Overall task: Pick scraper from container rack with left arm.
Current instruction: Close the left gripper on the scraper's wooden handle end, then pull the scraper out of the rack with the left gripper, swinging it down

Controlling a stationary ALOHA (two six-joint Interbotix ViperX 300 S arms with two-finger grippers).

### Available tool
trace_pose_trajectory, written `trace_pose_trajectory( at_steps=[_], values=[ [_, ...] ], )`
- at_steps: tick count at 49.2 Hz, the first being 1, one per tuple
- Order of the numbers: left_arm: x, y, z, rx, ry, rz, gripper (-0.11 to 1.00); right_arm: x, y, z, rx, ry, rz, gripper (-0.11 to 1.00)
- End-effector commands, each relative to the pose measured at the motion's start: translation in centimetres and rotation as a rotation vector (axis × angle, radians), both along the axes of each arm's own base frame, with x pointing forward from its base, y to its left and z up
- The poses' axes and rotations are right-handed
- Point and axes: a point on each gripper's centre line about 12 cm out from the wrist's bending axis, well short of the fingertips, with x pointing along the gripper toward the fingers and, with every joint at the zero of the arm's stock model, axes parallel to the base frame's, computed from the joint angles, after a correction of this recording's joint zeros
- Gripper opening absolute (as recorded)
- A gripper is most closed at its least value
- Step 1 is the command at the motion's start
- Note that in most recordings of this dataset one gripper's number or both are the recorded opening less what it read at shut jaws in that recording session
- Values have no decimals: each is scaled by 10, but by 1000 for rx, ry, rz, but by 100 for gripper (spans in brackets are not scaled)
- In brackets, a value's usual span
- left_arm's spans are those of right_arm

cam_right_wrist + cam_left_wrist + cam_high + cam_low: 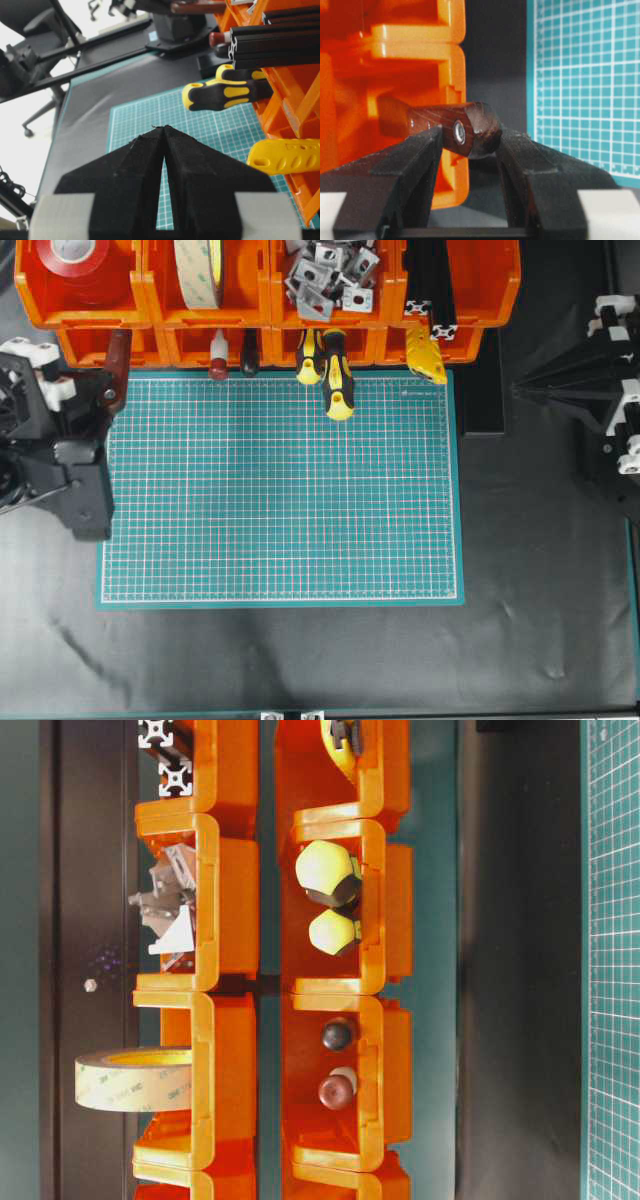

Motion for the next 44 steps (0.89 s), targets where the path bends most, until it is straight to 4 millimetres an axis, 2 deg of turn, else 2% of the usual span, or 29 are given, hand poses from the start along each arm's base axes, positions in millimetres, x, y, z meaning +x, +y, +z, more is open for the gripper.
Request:
trace_pose_trajectory(
  at_steps=[1, 14, 19, 28, 37, 41, 44],
  values=[
    [2, -12, 27, -16, -57, -7, 34, 1, 0, 4, 0, -9, 1, -1],
    [-7, -47, 90, 14, -76, -48, 20, 1, 0, 3, 2, -8, 0, -1],
    [-13, -64, 118, 8, -87, -101, 20, 0, 0, 5, 3, -17, 1, -1],
    [-14, -101, 148, 3, -90, -209, 20, -2, 0, 9, 3, -32, -1, -1],
    [8, -144, 151, 36, -72, -333, 20, -3, 0, 11, 9, -41, 0, -1],
    [23, -159, 140, 78, -47, -401, 20, -4, 0, 12, 13, -47, 0, -1],
    [34, -165, 125, 124, -4, -438, 20, -4, 0, 15, 13, -60, 0, -1]
  ],
)
